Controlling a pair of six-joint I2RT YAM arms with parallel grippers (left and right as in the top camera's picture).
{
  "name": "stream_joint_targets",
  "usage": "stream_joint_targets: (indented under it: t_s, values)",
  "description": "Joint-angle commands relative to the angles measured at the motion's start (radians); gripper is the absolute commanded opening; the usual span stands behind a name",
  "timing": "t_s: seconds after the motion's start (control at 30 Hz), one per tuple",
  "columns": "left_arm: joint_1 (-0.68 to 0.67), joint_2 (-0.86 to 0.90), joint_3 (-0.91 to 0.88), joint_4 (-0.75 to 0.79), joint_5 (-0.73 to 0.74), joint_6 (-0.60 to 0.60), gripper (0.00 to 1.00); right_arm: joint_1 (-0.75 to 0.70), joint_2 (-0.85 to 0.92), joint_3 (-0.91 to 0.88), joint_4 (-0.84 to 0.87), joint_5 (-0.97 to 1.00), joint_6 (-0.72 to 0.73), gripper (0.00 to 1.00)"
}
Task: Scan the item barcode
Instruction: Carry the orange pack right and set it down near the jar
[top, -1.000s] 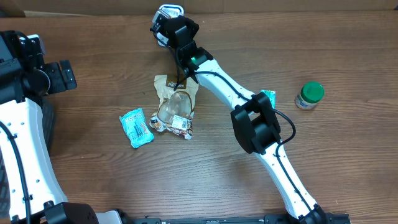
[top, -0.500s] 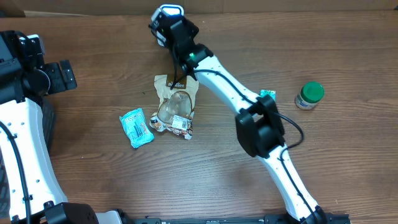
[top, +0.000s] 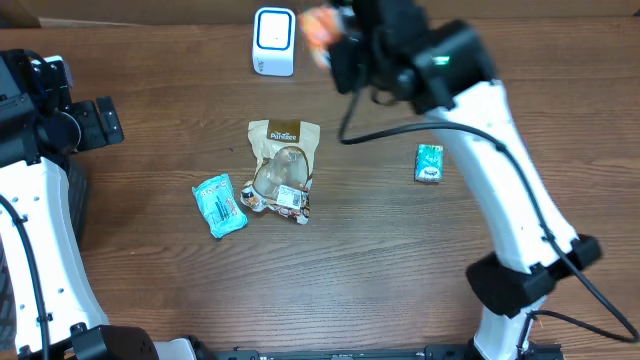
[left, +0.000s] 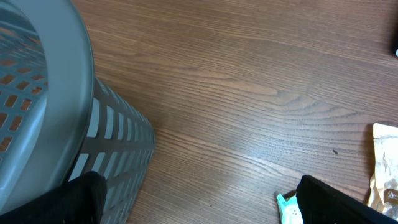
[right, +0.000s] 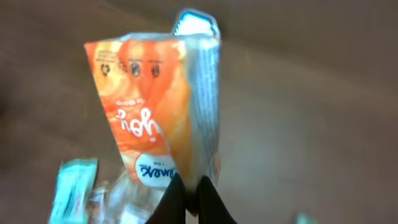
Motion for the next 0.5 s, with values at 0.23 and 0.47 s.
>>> stream_joint_targets:
  t_s: [0.23,0.47]
  values:
    - [0.0,0.001,-0.003,0.001,-0.002,0.026,1.0,-0.202,0.053,-0.209,-0.278,-0.05,0.245,0.04]
    - [0.0,0.001,-0.003,0.001,-0.002,0.026,1.0,-0.332,0.053,-0.582,-0.122,-0.051,0.248,0.04]
